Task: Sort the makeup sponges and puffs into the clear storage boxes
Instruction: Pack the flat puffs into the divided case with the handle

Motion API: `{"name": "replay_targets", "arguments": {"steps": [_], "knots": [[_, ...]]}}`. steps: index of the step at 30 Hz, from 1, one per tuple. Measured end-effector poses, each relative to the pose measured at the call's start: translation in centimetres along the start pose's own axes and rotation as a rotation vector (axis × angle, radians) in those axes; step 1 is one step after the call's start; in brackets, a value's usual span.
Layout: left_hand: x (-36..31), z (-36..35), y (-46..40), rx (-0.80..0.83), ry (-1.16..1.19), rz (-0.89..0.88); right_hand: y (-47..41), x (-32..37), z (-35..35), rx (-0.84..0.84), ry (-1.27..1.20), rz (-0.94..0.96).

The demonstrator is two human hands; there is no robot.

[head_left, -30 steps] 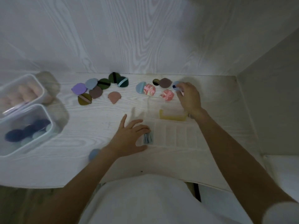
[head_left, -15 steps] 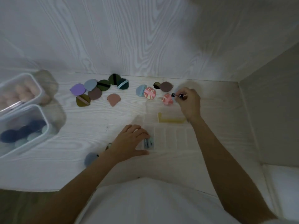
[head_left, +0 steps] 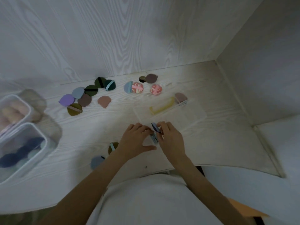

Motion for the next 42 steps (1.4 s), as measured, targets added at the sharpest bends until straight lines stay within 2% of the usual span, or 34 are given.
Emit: {"name": "replay_targets", "arguments": {"steps": [4,7,11,15,19,22,24,26,29,32,34,37,40,42], "knots": [[0.1,0.1,-0.2,-0.018,0.002,-0.024,0.6,1.2,-1.3,-0.044,0.344,0.126],[0.3,0.0,-0.3,-0.029,0.013,-0.037,0.3,1.1,-0.9,-0.043,0.504,0.072],[0.1,0.2,-0.4,-0.068,0.030,-0.068,0.0,0.7,-0.5,-0.025,0.449,-0.026],[0.1,0.4,-0.2,-0.092,0.051,-0.077,0.2,0.0,0.5,-0.077,0.301,-0.025],[0.1,0.1,0.1,-0.058,0.092,-0.071,0.7,0.4,-0.5,-0.009,0.343,0.046],[0.2,0.0,0.8,0.001,0.218,-0.056,0.7,0.6,-1.4,0.055,0.385,0.036],[1.4,1.1,1.4,-0.028,0.313,0.011,0.4,0.6,-0.7,0.056,0.314,-0.018],[3.6,3.4,1.9,-0.152,0.379,0.102,-0.1,0.9,0.8,0.023,0.213,-0.034],[10.8,7.7,4.4,-0.388,0.463,0.380,-3.2,4.1,1.9,-0.010,0.078,0.094],[18.9,9.8,7.4,-0.488,0.512,0.711,-8.1,7.6,-0.1,0.080,-0.043,0.175],[23.5,9.9,8.1,-0.455,0.493,0.843,-12.0,9.0,-4.0,0.227,-0.069,0.181],[28.4,8.2,6.8,-0.330,0.398,0.848,-17.4,8.8,-9.5,0.363,-0.010,0.170],[31.8,5.9,4.9,-0.181,0.249,0.799,-21.2,6.9,-13.2,0.445,0.203,0.117],[33.4,5.4,4.4,-0.124,0.194,0.846,-22.2,5.7,-15.3,0.550,0.395,0.101]]}}
Point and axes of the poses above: each hand's wrist, its own y-axis away from the middle knuckle, its own z-axis out of the back of the hand, x = y × z, the point moved 10 cm from there along -y, towards the middle knuckle
